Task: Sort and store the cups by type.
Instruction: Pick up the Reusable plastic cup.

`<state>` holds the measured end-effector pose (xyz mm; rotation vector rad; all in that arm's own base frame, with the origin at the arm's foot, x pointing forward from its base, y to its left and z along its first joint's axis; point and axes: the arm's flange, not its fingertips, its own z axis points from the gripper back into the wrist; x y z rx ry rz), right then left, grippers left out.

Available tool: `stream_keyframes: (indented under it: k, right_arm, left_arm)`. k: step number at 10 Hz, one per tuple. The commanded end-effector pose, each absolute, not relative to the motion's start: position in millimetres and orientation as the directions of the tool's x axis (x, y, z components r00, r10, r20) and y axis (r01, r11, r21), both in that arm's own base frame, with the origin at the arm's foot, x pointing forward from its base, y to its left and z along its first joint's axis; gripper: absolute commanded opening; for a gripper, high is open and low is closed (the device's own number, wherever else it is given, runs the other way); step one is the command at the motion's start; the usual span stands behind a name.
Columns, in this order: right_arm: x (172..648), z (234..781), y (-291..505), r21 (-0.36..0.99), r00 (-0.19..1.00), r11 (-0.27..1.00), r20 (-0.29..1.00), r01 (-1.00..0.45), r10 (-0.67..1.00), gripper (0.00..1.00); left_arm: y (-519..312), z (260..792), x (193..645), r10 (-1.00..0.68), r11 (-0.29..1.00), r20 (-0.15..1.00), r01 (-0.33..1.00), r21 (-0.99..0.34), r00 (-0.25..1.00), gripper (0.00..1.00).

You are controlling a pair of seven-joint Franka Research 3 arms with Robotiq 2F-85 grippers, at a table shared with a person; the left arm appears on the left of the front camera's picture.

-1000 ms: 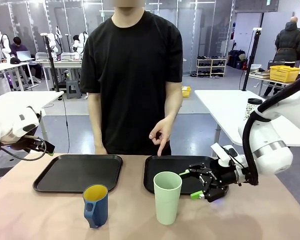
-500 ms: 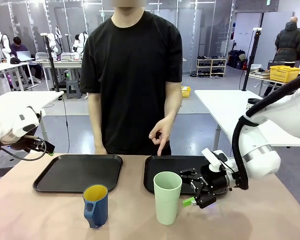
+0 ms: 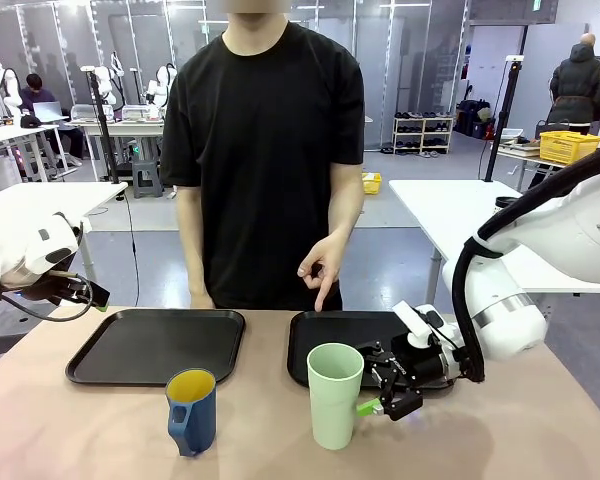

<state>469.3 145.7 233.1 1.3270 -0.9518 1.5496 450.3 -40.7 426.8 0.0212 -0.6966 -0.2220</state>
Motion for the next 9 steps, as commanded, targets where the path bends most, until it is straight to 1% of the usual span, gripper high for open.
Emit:
stream_keyframes:
  k: [1, 6, 9]
  right_arm:
    - [475.1, 227.7, 152.3, -0.036, -0.072, -0.346, 0.993, -0.938, 0.094, 1.00]
    - [475.4, 220.3, 162.8, -0.046, -0.071, -0.396, 0.996, -0.917, 0.048, 1.00]
    - [473.3, 218.0, 172.1, -0.032, -0.059, -0.431, 0.997, -0.902, 0.051, 1.00]
  left_arm:
    - [-39.2, 427.6, 450.7, -0.206, 0.977, 0.636, 0.192, 0.091, 0.744, 1.00]
    - [-39.2, 427.6, 450.7, -0.206, 0.977, 0.636, 0.192, 0.091, 0.744, 1.00]
    - [-39.2, 427.6, 450.7, -0.206, 0.977, 0.636, 0.192, 0.091, 0.744, 1.00]
